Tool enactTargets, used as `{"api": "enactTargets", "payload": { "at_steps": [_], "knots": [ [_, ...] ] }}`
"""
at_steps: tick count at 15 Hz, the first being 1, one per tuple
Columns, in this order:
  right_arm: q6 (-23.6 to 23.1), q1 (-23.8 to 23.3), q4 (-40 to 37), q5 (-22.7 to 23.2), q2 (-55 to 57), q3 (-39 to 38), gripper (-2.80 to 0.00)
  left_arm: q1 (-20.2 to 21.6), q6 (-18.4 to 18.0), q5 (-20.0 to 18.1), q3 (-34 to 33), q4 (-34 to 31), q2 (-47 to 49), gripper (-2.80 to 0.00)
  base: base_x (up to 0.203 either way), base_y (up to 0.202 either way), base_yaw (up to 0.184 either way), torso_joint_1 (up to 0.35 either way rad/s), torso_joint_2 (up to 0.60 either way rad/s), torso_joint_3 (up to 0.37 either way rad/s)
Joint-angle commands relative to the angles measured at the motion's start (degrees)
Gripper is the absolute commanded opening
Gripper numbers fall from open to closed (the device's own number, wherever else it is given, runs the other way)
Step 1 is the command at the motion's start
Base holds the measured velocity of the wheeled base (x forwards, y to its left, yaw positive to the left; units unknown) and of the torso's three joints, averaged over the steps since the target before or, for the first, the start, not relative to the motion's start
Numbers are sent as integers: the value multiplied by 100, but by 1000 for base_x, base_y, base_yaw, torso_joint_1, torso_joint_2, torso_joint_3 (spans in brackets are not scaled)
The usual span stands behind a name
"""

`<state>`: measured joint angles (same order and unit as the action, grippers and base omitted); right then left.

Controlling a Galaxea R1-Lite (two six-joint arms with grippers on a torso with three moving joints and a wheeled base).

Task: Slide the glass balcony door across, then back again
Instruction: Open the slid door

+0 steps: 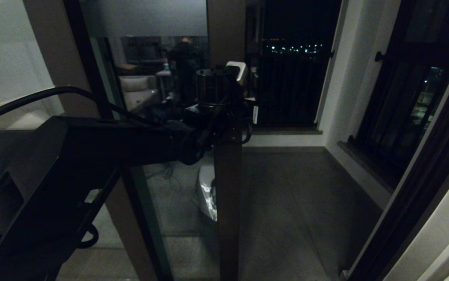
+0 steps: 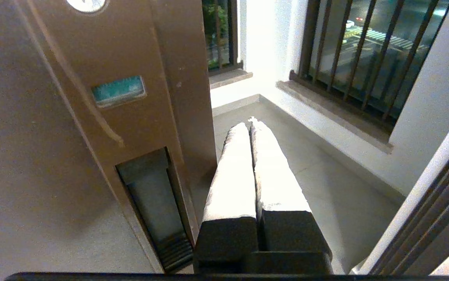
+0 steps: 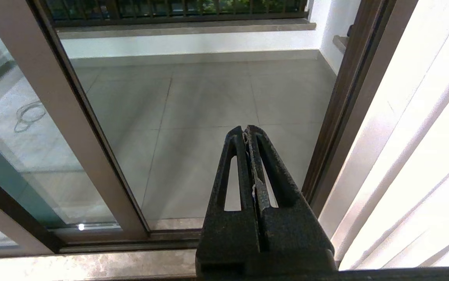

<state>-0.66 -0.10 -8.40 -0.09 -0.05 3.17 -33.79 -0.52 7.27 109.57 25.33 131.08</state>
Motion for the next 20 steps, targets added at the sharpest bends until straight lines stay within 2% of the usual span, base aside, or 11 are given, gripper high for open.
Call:
{"api": "enactTargets", "payload": {
  "at_steps": [1, 3, 4, 6, 20],
  "knots": [
    [-4, 1, -4, 0, 5, 0, -280, 7, -9, 12, -233, 21, -122, -280, 0, 0, 0, 0, 0, 0],
    [-4, 1, -4, 0, 5, 0, -280, -5, -118, 12, -721, 209, -306, -280, 0, 0, 0, 0, 0, 0],
    [-4, 1, -4, 0, 5, 0, -280, -15, -183, 28, -911, 552, -340, -280, 0, 0, 0, 0, 0, 0],
    [-4, 1, -4, 0, 5, 0, -280, -22, -361, 304, -1166, 909, -353, -280, 0, 0, 0, 0, 0, 0],
    [-4, 1, -4, 0, 5, 0, -280, 20, -378, 363, -1665, 956, -714, -280, 0, 0, 0, 0, 0, 0]
  ]
}}
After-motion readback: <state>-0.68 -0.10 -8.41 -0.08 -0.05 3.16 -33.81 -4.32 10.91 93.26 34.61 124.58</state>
